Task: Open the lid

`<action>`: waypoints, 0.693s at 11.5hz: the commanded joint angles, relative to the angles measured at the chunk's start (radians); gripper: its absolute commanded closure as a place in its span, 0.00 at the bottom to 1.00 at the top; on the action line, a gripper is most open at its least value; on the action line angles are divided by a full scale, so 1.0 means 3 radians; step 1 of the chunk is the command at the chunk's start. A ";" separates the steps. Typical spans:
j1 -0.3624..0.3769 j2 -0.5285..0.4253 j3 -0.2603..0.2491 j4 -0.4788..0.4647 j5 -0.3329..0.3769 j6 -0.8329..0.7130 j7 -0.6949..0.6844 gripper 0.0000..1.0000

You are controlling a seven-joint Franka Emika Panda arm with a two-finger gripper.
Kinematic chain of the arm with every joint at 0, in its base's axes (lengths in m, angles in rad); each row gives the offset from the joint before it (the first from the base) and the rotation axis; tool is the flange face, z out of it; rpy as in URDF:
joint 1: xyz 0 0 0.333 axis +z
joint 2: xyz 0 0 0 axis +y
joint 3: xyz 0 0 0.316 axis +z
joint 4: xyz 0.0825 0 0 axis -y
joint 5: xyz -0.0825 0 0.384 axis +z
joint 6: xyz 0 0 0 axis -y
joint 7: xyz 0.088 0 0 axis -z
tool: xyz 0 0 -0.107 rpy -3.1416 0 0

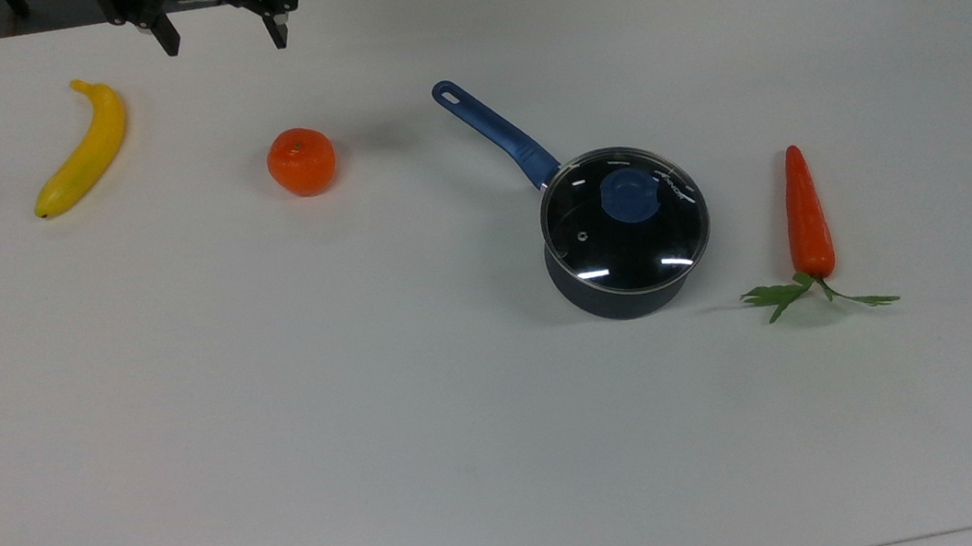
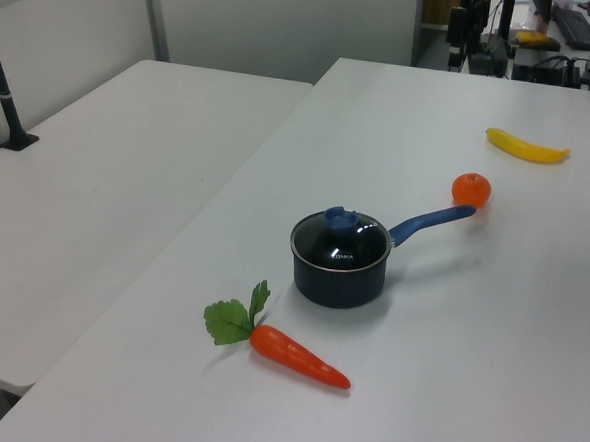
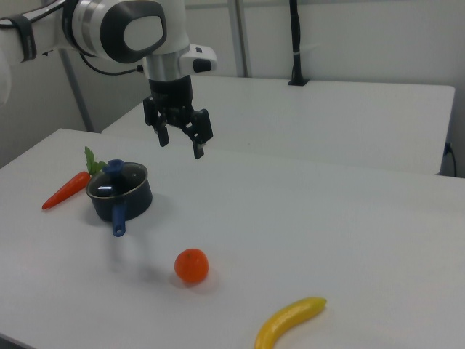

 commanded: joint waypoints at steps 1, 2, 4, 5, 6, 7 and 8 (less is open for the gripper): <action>0.0001 -0.0027 -0.0016 -0.0027 0.0087 0.0028 0.0047 0.00; -0.0004 -0.0027 -0.0016 -0.0022 0.0087 0.0033 0.0119 0.00; -0.0004 -0.0032 -0.0016 -0.0022 0.0087 0.0043 0.0140 0.00; 0.0001 -0.0027 -0.0016 -0.0022 0.0087 0.0053 0.0140 0.00; -0.0004 -0.0017 -0.0016 -0.0022 0.0082 0.0069 0.0135 0.00; -0.0004 -0.0002 -0.0016 -0.0022 0.0082 0.0074 0.0135 0.00; 0.0001 -0.0002 -0.0016 -0.0022 0.0077 0.0074 0.0135 0.00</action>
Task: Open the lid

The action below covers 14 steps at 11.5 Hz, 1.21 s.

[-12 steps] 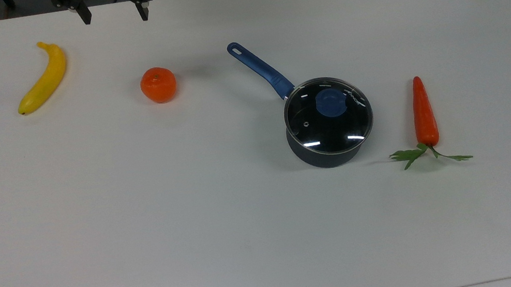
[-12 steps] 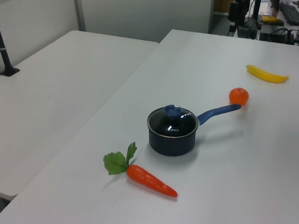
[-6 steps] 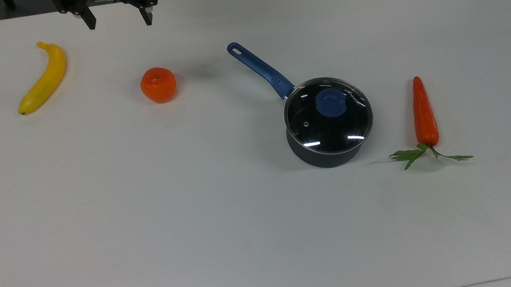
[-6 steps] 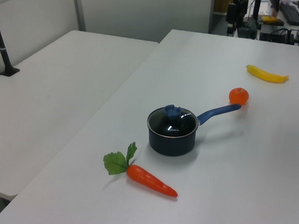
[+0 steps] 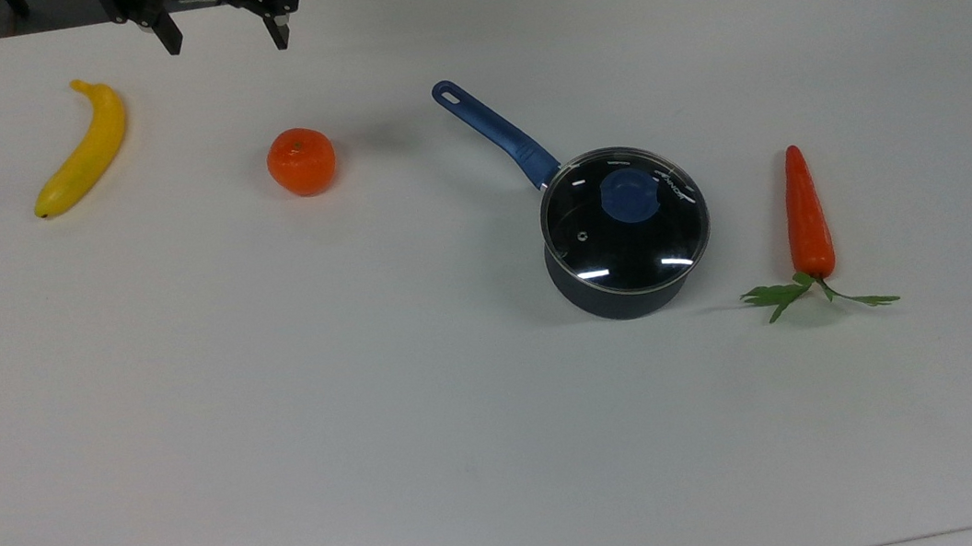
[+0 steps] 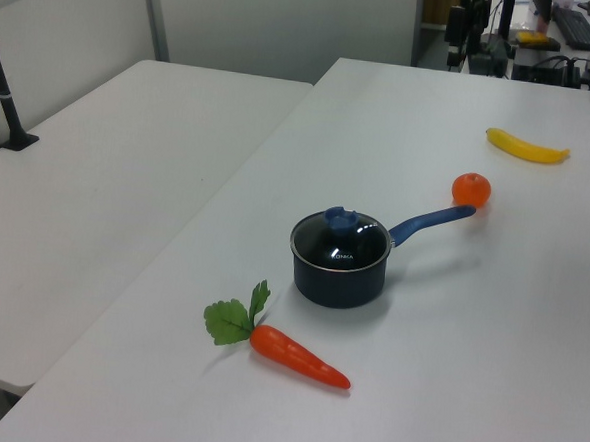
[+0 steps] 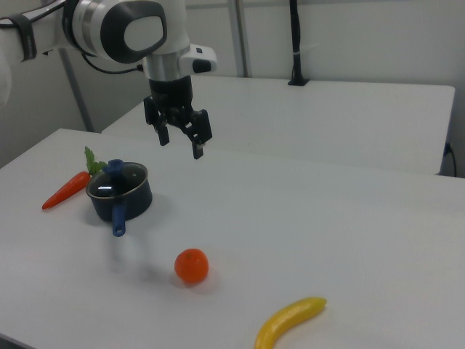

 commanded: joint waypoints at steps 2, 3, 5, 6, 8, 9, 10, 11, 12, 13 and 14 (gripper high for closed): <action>0.0009 -0.0003 -0.0013 0.0037 0.0053 0.0069 0.0037 0.00; 0.0004 -0.0008 -0.0013 0.0043 0.0058 0.0074 0.0037 0.00; -0.0002 -0.0003 -0.0013 0.0043 0.0053 0.0079 0.0037 0.00; -0.0002 -0.0003 -0.0013 0.0043 0.0048 0.0079 0.0037 0.00; -0.0002 -0.0008 -0.0018 0.0073 0.0048 0.0079 0.0042 0.00; 0.0009 -0.0003 -0.0013 0.0124 0.0053 0.0079 0.0042 0.00; 0.0019 0.0002 -0.0008 0.0130 0.0073 0.0079 0.0042 0.00; 0.0029 0.0002 0.0002 0.0130 0.0139 0.0084 0.0042 0.00; 0.0034 0.0002 0.0007 0.0135 0.0211 0.0084 0.0042 0.00; 0.0034 0.0002 0.0017 0.0140 0.0293 0.0094 0.0042 0.00; 0.0044 0.0002 0.0028 0.0135 0.0329 0.0211 0.0047 0.00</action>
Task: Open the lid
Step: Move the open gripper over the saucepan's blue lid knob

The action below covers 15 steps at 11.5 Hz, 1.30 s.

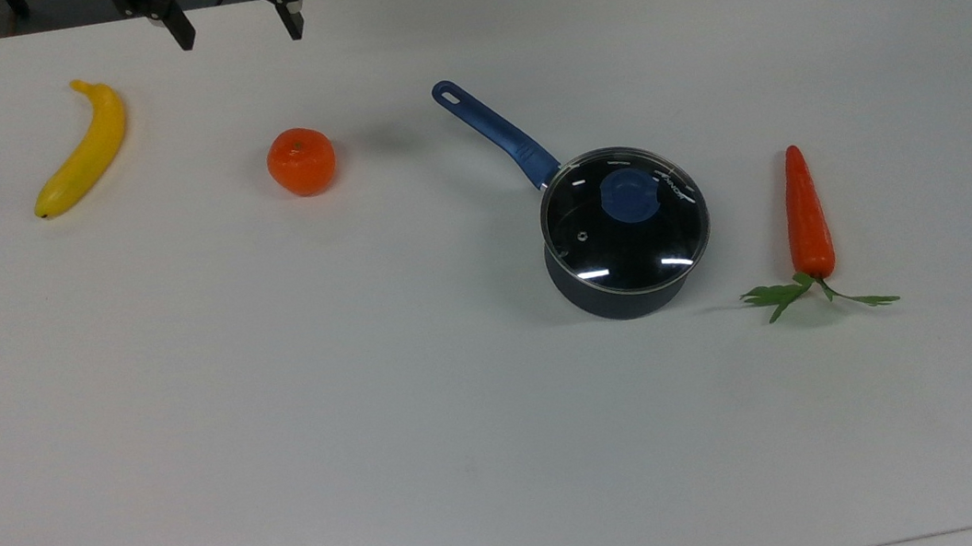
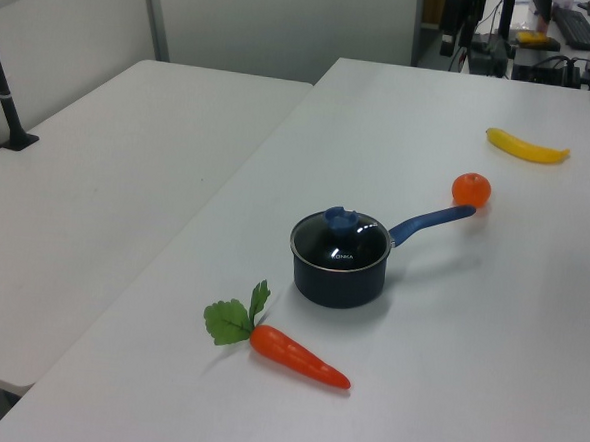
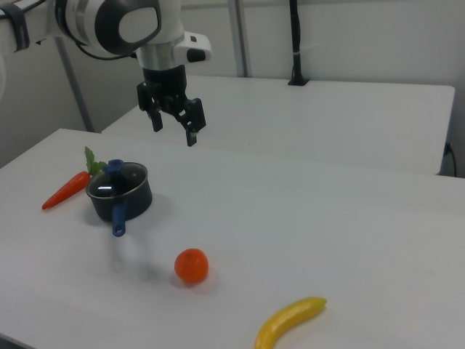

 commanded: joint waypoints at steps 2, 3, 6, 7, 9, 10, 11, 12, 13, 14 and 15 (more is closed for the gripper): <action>0.0146 0.0051 0.0013 0.0004 0.0108 0.0345 0.0202 0.00; 0.0192 0.0077 0.0013 0.0009 0.0113 0.0411 0.0284 0.00; 0.0396 0.0148 0.0018 0.0004 0.0128 0.0611 0.0484 0.00; 0.0468 0.0189 0.0018 0.0004 0.0123 0.0616 0.0525 0.00; 0.0627 0.0261 0.0013 0.0004 0.0118 0.0652 0.0596 0.00; 0.0698 0.0291 0.0013 0.0004 0.0118 0.0688 0.0652 0.00; 0.0750 0.0307 0.0013 0.0004 0.0123 0.0769 0.0719 0.00; 0.0791 0.0342 0.0013 0.0004 0.0128 0.0820 0.0750 0.00; 0.0847 0.0408 0.0013 0.0004 0.0123 0.0856 0.0826 0.00; 0.0898 0.0434 0.0013 0.0004 0.0113 0.0887 0.0908 0.00; 0.0908 0.0460 0.0013 0.0004 0.0113 0.0928 0.0919 0.00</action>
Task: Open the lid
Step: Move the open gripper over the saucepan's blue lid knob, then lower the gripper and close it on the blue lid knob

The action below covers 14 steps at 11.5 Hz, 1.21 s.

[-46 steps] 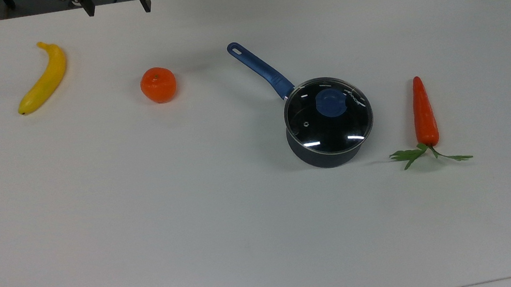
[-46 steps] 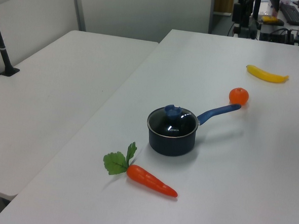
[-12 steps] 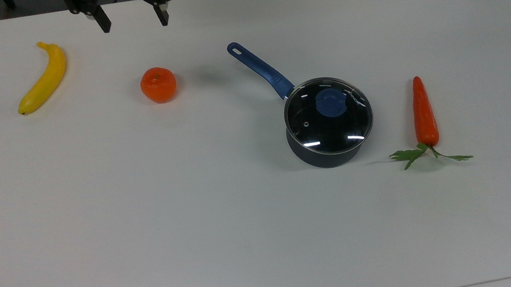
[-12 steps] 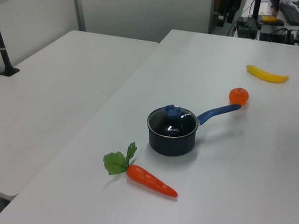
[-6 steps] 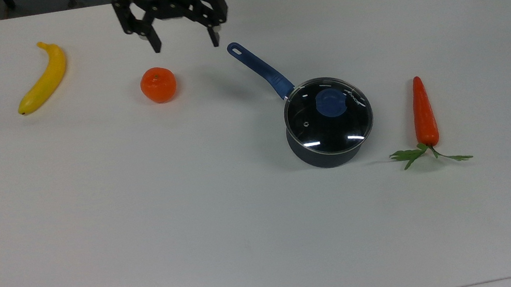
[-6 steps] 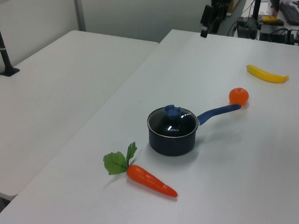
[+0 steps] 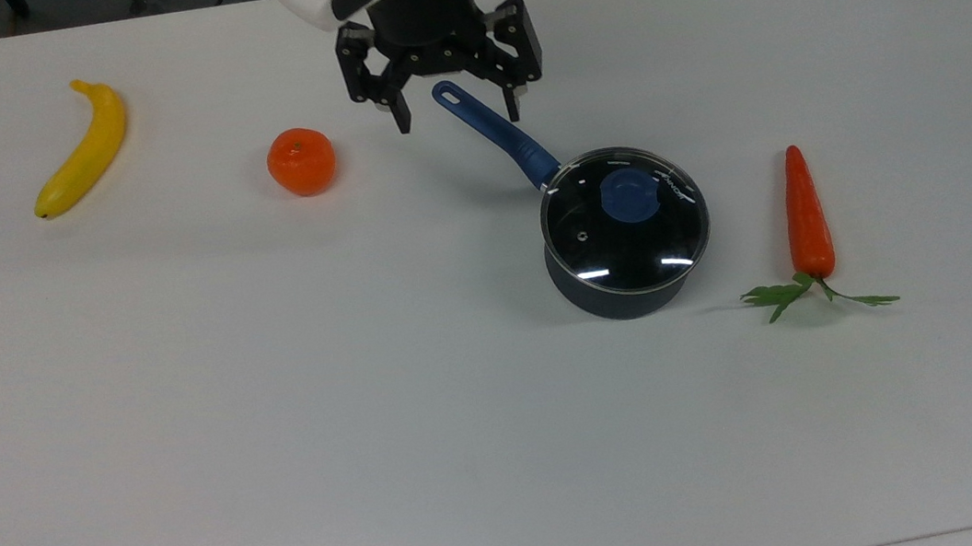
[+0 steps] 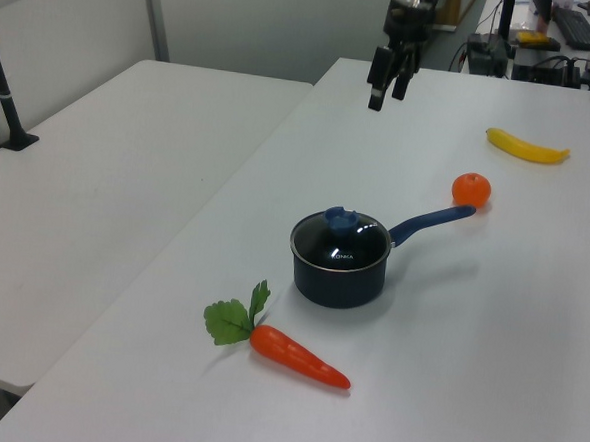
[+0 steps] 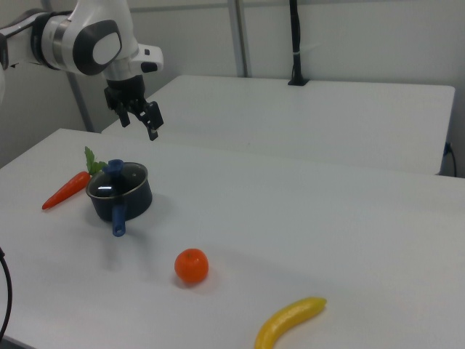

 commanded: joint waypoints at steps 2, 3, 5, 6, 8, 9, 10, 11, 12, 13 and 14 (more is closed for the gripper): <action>0.0198 0.0170 -0.0034 0.0005 0.0031 0.0211 0.0131 0.00; 0.0274 0.0226 -0.0034 0.0005 0.0021 0.0257 0.0207 0.00; 0.0407 0.0278 -0.0034 0.0000 0.0001 0.0278 0.0280 0.00; 0.0459 0.0288 -0.0034 0.0000 0.0006 0.0283 0.0285 0.00; 0.0617 0.0385 -0.0034 0.0005 -0.0009 0.0288 0.0285 0.00; 0.0679 0.0476 -0.0034 0.0015 -0.0015 0.0385 0.0295 0.00; 0.0699 0.0528 -0.0034 0.0010 -0.0025 0.0618 0.0366 0.00; 0.0740 0.0604 -0.0034 0.0015 -0.0076 0.0682 0.0372 0.00; 0.0751 0.0640 -0.0034 0.0015 -0.0137 0.0697 0.0362 0.00; 0.0751 0.0661 -0.0034 0.0020 -0.0137 0.0703 0.0367 0.00; 0.0751 0.0666 -0.0034 0.0015 -0.0137 0.0723 0.0367 0.00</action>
